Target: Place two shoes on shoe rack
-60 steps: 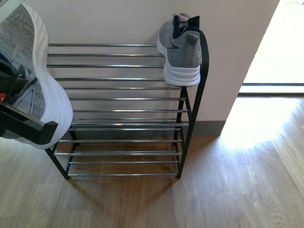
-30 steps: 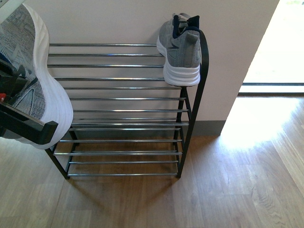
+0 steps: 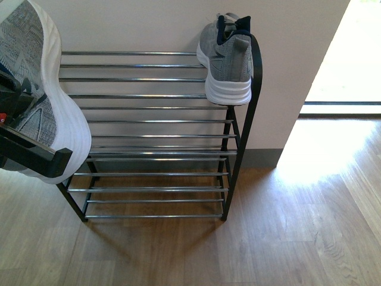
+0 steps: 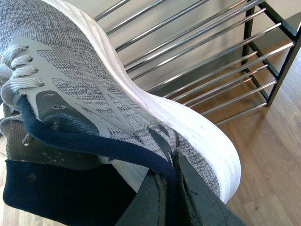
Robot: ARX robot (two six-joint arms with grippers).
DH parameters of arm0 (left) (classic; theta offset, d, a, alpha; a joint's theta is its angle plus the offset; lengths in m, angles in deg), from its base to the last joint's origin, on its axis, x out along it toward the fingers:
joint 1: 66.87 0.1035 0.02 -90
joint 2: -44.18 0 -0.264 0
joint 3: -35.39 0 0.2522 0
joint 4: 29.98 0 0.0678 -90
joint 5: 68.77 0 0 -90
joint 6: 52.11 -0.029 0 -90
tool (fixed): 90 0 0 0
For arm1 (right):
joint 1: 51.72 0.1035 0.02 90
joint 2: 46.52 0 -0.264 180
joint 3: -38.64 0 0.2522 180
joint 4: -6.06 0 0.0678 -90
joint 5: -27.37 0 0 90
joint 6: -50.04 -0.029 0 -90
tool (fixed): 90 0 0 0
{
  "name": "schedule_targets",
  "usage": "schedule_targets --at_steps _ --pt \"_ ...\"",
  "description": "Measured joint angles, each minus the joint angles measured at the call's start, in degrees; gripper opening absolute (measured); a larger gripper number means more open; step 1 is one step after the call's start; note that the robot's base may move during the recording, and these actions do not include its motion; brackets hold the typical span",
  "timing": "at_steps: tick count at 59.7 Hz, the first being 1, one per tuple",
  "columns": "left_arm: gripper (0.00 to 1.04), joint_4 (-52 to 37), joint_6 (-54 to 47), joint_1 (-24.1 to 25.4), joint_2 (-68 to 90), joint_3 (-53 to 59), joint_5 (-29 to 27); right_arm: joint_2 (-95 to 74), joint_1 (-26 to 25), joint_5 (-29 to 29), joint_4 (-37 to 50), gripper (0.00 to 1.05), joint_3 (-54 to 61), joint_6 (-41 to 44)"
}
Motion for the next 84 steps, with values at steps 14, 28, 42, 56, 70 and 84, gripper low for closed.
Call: schedule_targets --at_steps 14,28,42,56,70,84 --pt "0.02 0.0 0.0 0.0 0.0 0.0 0.0 5.5 0.0 0.0 -2.9 0.01 1.1 0.1" --pt "0.02 0.0 0.0 0.0 0.0 0.0 0.0 12.7 0.0 0.0 -9.8 0.01 1.1 0.1" --pt "0.02 0.0 0.0 0.0 0.0 0.0 0.0 17.9 0.0 0.0 -15.0 0.01 1.1 0.1" --pt "0.02 0.0 0.0 0.0 0.0 0.0 0.0 21.5 0.1 0.0 -18.6 0.01 1.1 0.1" --pt "0.02 0.0 0.0 0.0 0.0 0.0 0.0 31.1 0.1 0.0 -28.7 0.01 1.1 0.1" --pt "0.02 0.0 0.0 0.0 0.0 0.0 0.0 31.3 0.1 0.0 -28.7 0.01 1.1 0.1"
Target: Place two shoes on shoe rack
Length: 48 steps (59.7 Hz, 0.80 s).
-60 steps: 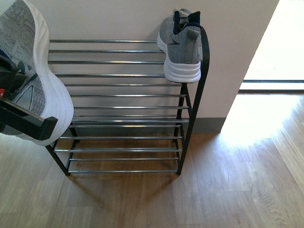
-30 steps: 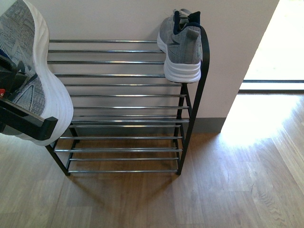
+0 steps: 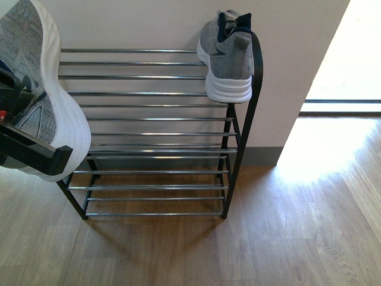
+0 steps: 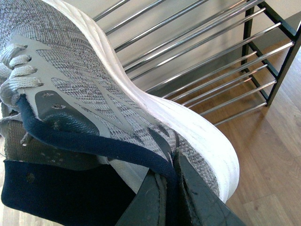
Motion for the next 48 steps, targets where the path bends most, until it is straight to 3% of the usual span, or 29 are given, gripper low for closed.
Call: schedule_targets --at_steps 20,36,48 --pt "0.02 0.0 0.0 0.0 0.0 0.0 0.0 0.0 0.0 0.0 0.0 0.01 0.0 0.0" --pt "0.02 0.0 0.0 0.0 0.0 0.0 0.0 0.0 0.0 0.0 0.0 0.48 0.0 0.0" --pt "0.02 -1.6 1.5 -0.3 0.1 0.5 -1.4 0.0 0.0 0.0 0.0 0.93 0.0 0.0"
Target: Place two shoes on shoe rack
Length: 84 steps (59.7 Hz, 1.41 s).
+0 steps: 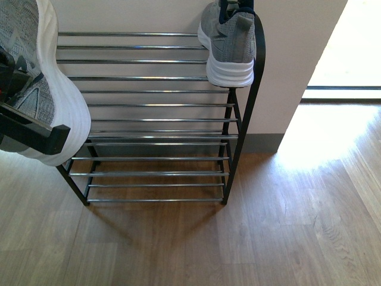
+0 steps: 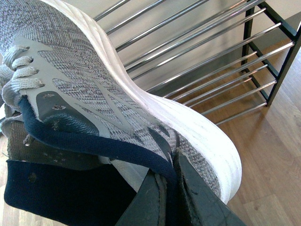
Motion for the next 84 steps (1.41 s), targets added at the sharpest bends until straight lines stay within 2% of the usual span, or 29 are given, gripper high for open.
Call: schedule_targets --at_steps 2,6,10,14,23,33,49,66,84 --pt "0.02 -4.6 2.4 -0.5 0.5 1.2 -3.0 0.0 0.0 0.0 0.0 0.97 0.0 0.0" --pt "0.02 -11.3 9.8 -1.5 2.5 1.2 -5.3 0.0 0.0 0.0 0.0 0.95 0.0 0.0" --pt "0.02 -11.4 14.3 -2.1 4.3 -1.5 -5.4 0.0 0.0 0.0 0.0 0.95 0.0 0.0" --pt "0.02 -9.7 16.2 -2.6 6.5 -5.1 -4.0 0.0 0.0 0.0 0.0 0.96 0.0 0.0" --pt "0.02 -4.9 16.1 -3.4 12.6 -13.0 3.0 0.0 0.0 0.0 0.0 0.96 0.0 0.0" --pt "0.02 0.5 8.8 -3.6 21.2 -22.7 11.5 0.0 0.0 0.0 0.0 0.96 0.0 0.0" --pt "0.02 9.0 -5.1 -2.0 28.4 -35.1 16.3 0.0 0.0 0.0 0.0 0.96 0.0 0.0" --pt "0.02 18.4 -13.7 0.8 35.4 -45.1 17.7 0.0 0.0 0.0 0.0 0.96 0.0 0.0" --pt "0.02 26.3 -18.5 1.8 44.2 -57.3 16.1 0.0 0.0 0.0 0.0 0.96 0.0 0.0"
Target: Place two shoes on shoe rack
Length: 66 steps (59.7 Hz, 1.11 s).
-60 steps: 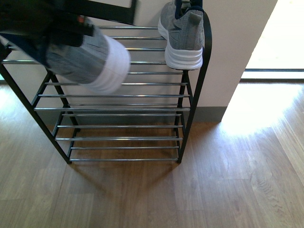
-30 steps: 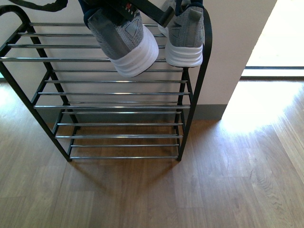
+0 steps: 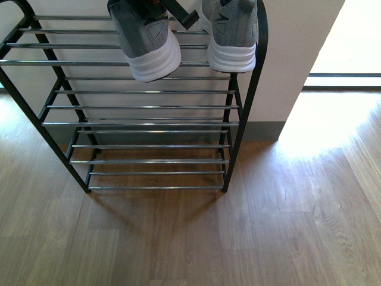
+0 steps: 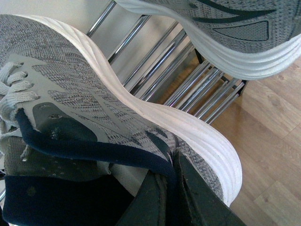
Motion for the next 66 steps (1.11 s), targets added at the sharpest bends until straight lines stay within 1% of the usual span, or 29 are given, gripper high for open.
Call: schedule_targets --at_steps 17,48,49,50,51,53,62,66 --pt "0.02 4.0 -1.1 -0.2 5.9 -7.9 -0.9 0.0 0.0 0.0 0.0 0.96 0.0 0.0" --pt "0.02 8.2 -0.7 -1.1 11.4 -16.2 -2.5 0.0 0.0 0.0 0.0 0.96 0.0 0.0" --pt "0.03 8.3 -0.6 -1.1 11.5 -16.5 -2.5 0.0 0.0 0.0 0.0 0.96 0.0 0.0" --pt "0.09 8.3 -0.6 -1.2 11.5 -16.6 -2.6 0.0 0.0 0.0 0.0 0.96 0.0 0.0" --pt "0.1 8.3 -0.6 -1.2 11.5 -16.7 -2.8 0.0 0.0 0.0 0.0 0.96 0.0 0.0" --pt "0.18 8.3 -0.6 -1.2 11.6 -17.1 -3.0 0.0 0.0 0.0 0.0 0.96 0.0 0.0" --pt "0.41 8.4 -0.6 -1.2 12.1 -18.7 -2.7 0.0 0.0 0.0 0.0 0.96 0.0 0.0" --pt "0.53 8.0 -0.6 -1.4 12.2 -18.8 -2.8 0.0 0.0 0.0 0.0 0.96 0.0 0.0"
